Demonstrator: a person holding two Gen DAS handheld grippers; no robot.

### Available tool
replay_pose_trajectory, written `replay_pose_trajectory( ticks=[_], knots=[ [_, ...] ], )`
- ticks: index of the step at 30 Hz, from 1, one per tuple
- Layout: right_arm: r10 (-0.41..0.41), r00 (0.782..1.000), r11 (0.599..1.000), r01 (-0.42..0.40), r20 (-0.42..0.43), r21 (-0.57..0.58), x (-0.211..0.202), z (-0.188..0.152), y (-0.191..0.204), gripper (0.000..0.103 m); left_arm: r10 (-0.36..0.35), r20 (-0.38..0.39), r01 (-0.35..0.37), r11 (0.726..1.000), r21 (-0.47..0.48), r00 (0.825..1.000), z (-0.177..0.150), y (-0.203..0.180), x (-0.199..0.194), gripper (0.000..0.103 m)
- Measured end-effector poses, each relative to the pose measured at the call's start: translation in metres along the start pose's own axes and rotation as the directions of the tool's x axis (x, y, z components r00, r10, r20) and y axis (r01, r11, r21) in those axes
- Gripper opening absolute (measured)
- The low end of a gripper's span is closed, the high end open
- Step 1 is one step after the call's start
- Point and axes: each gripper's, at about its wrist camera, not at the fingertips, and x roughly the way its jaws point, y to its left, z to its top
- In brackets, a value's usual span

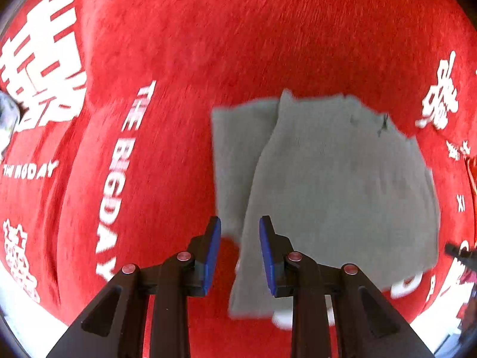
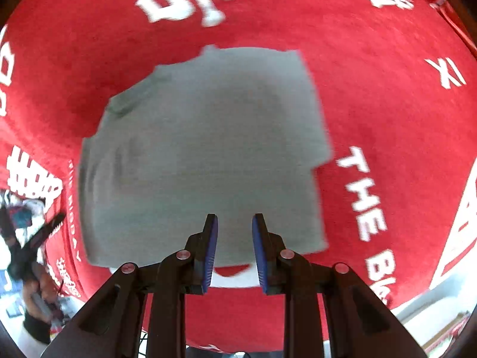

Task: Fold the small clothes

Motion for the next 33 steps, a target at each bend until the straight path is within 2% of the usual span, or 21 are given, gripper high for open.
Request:
replay_pose_trajectory(
  ticks=[4,9,10,12,18,24,27,28,29,30,31,33],
  knots=[
    [0.027,1.0,1.0,-0.027,-0.003,-0.015,0.016,0.006,0.022,0.026,-0.005,0.023,0.006,1.0,-0.017,1.0,0.041,-0.007,0.044,0.029],
    [0.047,0.998,0.999,-0.048,-0.034,-0.016,0.03,0.008,0.033,0.026,0.047,-0.036,-0.049,0.998,-0.041,0.998,0.055,0.0,0.092,0.029],
    [0.046,0.998,0.999,-0.046,-0.039,-0.017,0.031,0.007,0.033,0.026,0.028,-0.047,-0.03,0.998,-0.054,0.998,0.054,0.006,0.097,0.029],
    [0.041,0.998,0.999,-0.042,-0.048,-0.01,0.033,0.005,0.033,0.026,0.007,-0.049,-0.01,0.998,-0.057,0.999,0.055,0.01,0.097,0.029],
    [0.041,0.997,0.999,-0.041,-0.064,0.001,0.029,0.0,0.031,0.026,0.032,-0.079,-0.033,0.999,-0.02,0.996,0.044,0.028,0.077,0.029],
    [0.054,0.995,0.998,-0.055,-0.086,-0.009,0.031,-0.009,0.045,0.026,0.007,-0.077,-0.01,0.999,-0.035,0.997,0.019,0.044,0.05,0.029],
    [0.065,0.993,0.998,-0.067,-0.101,-0.014,0.035,-0.013,0.054,0.026,0.03,-0.083,-0.035,0.998,-0.056,0.996,0.011,0.049,0.047,0.029],
    [0.069,0.992,0.997,-0.071,-0.109,-0.018,0.037,-0.015,0.059,0.026,0.033,-0.092,-0.039,0.997,-0.06,0.995,0.009,0.049,0.046,0.046],
    [0.071,0.991,0.997,-0.074,-0.114,-0.021,0.039,-0.016,0.061,0.026,0.037,-0.095,-0.043,0.997,-0.069,0.995,0.006,0.049,0.046,0.08],
    [0.074,0.99,0.997,-0.077,-0.12,-0.026,0.04,-0.018,0.065,0.027,0.045,-0.082,-0.052,0.995,-0.083,0.996,0.0,0.046,0.039,0.091],
    [0.076,0.989,0.996,-0.08,-0.123,-0.032,0.041,-0.019,0.068,0.029,0.061,-0.054,-0.066,0.994,-0.089,0.997,-0.003,0.047,0.035,0.094],
    [0.081,0.989,0.995,-0.087,-0.126,-0.043,0.042,-0.021,0.075,0.051,0.077,-0.042,-0.08,0.994,-0.079,0.996,-0.005,0.049,0.031,0.094]
  ],
)
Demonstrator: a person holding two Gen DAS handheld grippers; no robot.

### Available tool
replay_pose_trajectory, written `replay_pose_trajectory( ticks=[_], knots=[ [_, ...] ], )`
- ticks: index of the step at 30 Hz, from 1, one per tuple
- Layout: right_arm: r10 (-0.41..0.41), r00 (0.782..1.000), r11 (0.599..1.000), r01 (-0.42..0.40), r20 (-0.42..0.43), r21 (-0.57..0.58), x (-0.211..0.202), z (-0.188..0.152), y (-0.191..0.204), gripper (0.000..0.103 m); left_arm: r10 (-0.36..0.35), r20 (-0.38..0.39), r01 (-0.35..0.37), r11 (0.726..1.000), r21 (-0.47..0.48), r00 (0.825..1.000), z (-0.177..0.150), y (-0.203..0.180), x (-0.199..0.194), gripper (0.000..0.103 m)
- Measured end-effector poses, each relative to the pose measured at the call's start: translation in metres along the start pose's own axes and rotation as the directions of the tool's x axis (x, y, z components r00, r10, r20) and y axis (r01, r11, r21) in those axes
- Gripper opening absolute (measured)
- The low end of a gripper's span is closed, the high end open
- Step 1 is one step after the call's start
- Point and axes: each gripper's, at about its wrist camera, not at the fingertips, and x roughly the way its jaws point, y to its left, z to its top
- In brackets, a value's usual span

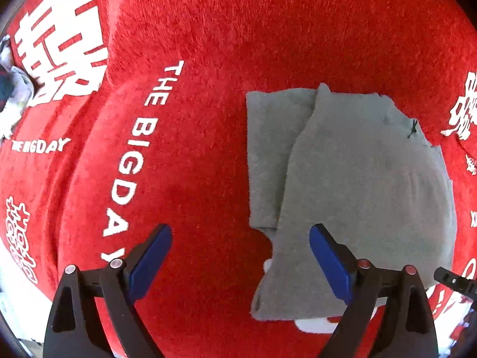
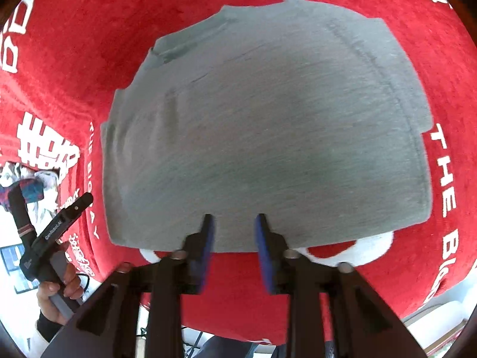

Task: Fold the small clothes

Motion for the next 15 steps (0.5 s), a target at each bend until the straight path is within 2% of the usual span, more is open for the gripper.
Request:
replay_pose_trajectory(
  ticks=[4,9,10,15],
  knots=[
    [0.02,1.0,1.0,-0.02,-0.003,-0.005,0.005,-0.005,0.011,0.054,-0.004,-0.009,0.003,1.0,-0.024,1.0,-0.002,0.004,0.001,0.094],
    [0.072,0.997,0.997,-0.072,-0.013,0.0,0.014,-0.015,0.024,0.08,0.032,-0.039,-0.034,0.999,-0.035,0.999,0.0,0.004,0.003,0.095],
    [0.078,0.997,0.997,-0.078,-0.011,-0.002,0.015,-0.017,0.026,0.082,0.039,-0.052,-0.041,0.999,-0.035,0.998,0.0,0.005,0.006,0.103],
    [0.162,0.986,0.987,-0.161,-0.035,0.026,0.03,-0.028,0.038,0.087,0.032,-0.076,-0.034,0.999,-0.024,0.997,0.0,0.006,0.012,0.103]
  ],
)
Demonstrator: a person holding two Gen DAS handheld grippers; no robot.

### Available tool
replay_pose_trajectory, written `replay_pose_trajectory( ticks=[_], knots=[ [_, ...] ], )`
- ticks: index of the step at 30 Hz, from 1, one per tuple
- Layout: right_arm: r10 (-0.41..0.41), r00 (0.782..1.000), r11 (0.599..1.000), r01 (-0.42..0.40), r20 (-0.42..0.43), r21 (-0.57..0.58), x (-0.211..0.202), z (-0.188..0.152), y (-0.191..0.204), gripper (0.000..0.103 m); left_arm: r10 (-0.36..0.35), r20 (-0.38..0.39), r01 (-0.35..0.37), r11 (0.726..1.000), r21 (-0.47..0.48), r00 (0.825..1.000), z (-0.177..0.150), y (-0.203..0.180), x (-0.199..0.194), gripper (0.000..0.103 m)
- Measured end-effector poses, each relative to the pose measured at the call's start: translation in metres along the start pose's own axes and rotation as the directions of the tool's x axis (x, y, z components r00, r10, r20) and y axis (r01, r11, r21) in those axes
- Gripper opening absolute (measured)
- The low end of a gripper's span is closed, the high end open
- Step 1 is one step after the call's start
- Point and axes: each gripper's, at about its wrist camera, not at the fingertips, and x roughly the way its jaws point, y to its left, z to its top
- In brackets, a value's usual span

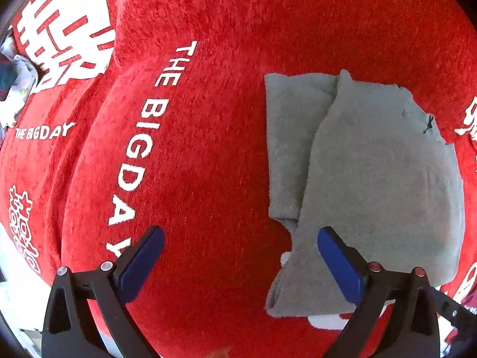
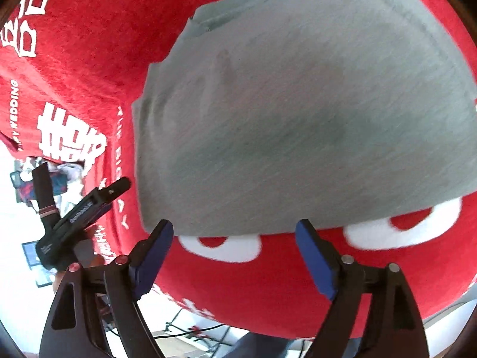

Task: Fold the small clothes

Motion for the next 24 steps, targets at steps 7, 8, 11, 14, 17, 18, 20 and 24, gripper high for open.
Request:
replay_pose_trajectory(
  ticks=[7,8,11,14,17,18,20,24],
  knots=[
    [0.08,0.996,0.996,-0.078,-0.048,0.052,0.025,-0.013,0.005,0.087,0.026,-0.016,-0.026,1.0,0.006,1.0,-0.002,0.003,0.004,0.103],
    [0.075,0.996,0.996,-0.073,-0.048,0.055,0.027,-0.014,0.007,0.087,0.032,-0.011,-0.032,0.999,0.011,0.999,-0.002,0.004,0.004,0.103],
    [0.087,0.995,0.993,-0.083,-0.053,0.084,0.036,-0.017,0.008,0.087,0.008,-0.024,-0.007,1.0,0.027,1.0,-0.002,0.005,0.007,0.103],
    [0.142,0.987,0.981,-0.13,-0.07,0.146,0.045,-0.018,0.004,0.087,-0.02,-0.035,0.021,0.999,0.043,0.999,-0.003,0.004,0.009,0.103],
    [0.207,0.977,0.961,-0.192,-0.054,0.2,0.052,-0.019,0.002,0.087,-0.036,-0.043,0.038,0.999,0.037,0.998,-0.003,0.006,0.011,0.103],
    [0.226,0.973,0.954,-0.212,-0.045,0.212,0.053,-0.019,0.003,0.087,-0.044,-0.047,0.045,0.999,0.031,0.998,-0.001,0.008,0.013,0.103],
    [0.261,0.965,0.939,-0.249,-0.021,0.237,0.058,-0.019,0.005,0.087,-0.055,-0.049,0.055,0.998,0.016,0.997,0.0,0.011,0.015,0.103],
    [0.319,0.948,0.907,-0.307,0.005,0.288,0.07,-0.019,0.008,0.087,-0.06,-0.05,0.06,0.998,0.013,0.997,0.002,0.015,0.017,0.103]
  ],
)
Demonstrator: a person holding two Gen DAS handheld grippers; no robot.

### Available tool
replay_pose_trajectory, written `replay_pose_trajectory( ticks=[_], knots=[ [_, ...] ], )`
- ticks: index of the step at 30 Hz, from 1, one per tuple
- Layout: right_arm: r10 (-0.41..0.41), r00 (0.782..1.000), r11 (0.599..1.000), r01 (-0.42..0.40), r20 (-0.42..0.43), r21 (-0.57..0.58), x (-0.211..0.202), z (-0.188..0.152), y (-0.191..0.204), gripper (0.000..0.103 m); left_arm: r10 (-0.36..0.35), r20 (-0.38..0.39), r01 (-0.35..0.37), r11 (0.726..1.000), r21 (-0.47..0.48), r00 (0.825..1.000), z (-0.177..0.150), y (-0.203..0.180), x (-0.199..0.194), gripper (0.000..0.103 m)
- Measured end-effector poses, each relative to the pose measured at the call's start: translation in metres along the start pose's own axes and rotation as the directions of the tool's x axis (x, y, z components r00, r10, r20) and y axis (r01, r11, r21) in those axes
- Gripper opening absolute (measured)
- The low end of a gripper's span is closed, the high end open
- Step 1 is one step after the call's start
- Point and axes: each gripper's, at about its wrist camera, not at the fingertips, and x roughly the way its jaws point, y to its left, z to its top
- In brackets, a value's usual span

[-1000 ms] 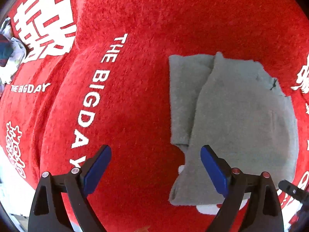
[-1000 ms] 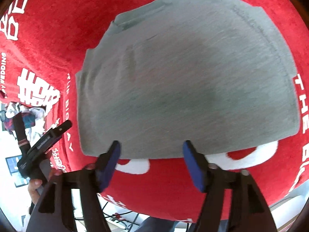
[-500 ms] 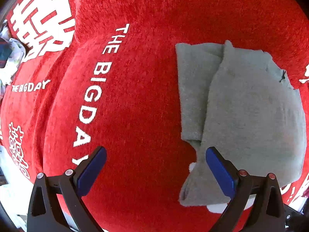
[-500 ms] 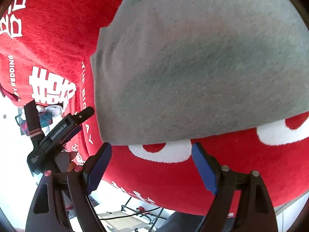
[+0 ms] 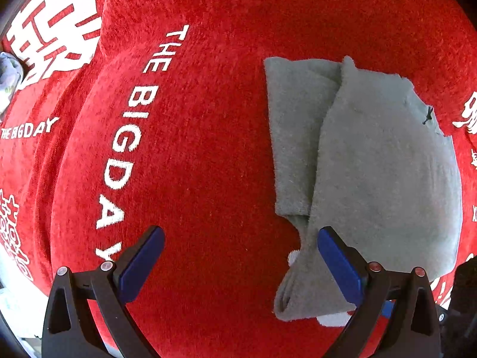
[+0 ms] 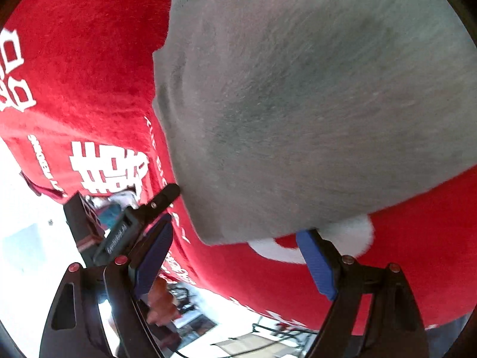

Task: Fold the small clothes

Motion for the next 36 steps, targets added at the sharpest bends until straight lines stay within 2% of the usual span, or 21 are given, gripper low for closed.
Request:
replay_pose_trajectory(
  ticks=[7,13,17,19,21,23,27,30,33,36],
  knots=[
    [0.094,0.995,0.993,-0.096,0.047,0.064,0.01,0.006,0.0,0.088,-0.015,0.0,0.015,1.0,0.003,1.0,0.002,0.005,0.002,0.103],
    [0.151,0.986,0.981,-0.159,0.075,0.115,0.009,0.014,0.001,0.088,-0.143,-0.008,0.142,0.987,-0.078,0.99,0.009,0.03,0.009,0.103],
    [0.177,0.981,0.971,-0.187,0.078,0.151,0.007,0.021,-0.001,0.085,-0.185,-0.011,0.182,0.977,-0.111,0.983,0.011,0.04,0.012,0.103],
    [0.175,0.982,0.967,-0.185,0.071,0.178,0.01,0.023,-0.003,0.068,-0.203,-0.016,0.2,0.973,-0.115,0.979,0.013,0.043,0.014,0.103],
    [0.171,0.984,0.962,-0.179,0.056,0.207,0.014,0.023,-0.007,0.016,-0.227,-0.02,0.223,0.968,-0.117,0.974,0.017,0.047,0.015,0.103],
    [0.203,0.978,0.951,-0.21,0.054,0.226,0.016,0.023,-0.01,0.015,-0.25,-0.02,0.246,0.962,-0.12,0.968,0.016,0.044,0.017,0.103],
    [0.232,0.971,0.954,-0.238,0.057,0.18,0.009,0.025,-0.001,0.015,-0.28,-0.025,0.275,0.954,-0.12,0.96,0.02,0.038,0.021,0.103],
    [0.214,0.976,0.966,-0.217,0.037,0.141,0.006,0.026,0.005,0.016,-0.289,-0.033,0.283,0.951,-0.12,0.957,0.017,0.025,0.017,0.103],
    [0.157,0.988,0.985,-0.157,0.015,0.071,0.006,0.024,0.012,0.019,-0.28,-0.034,0.274,0.954,-0.12,0.96,0.019,0.017,0.019,0.103],
    [0.145,0.989,0.987,-0.146,0.007,0.073,0.012,0.021,0.009,0.019,-0.267,-0.04,0.261,0.959,-0.113,0.963,0.018,0.01,0.021,0.103]
  ],
)
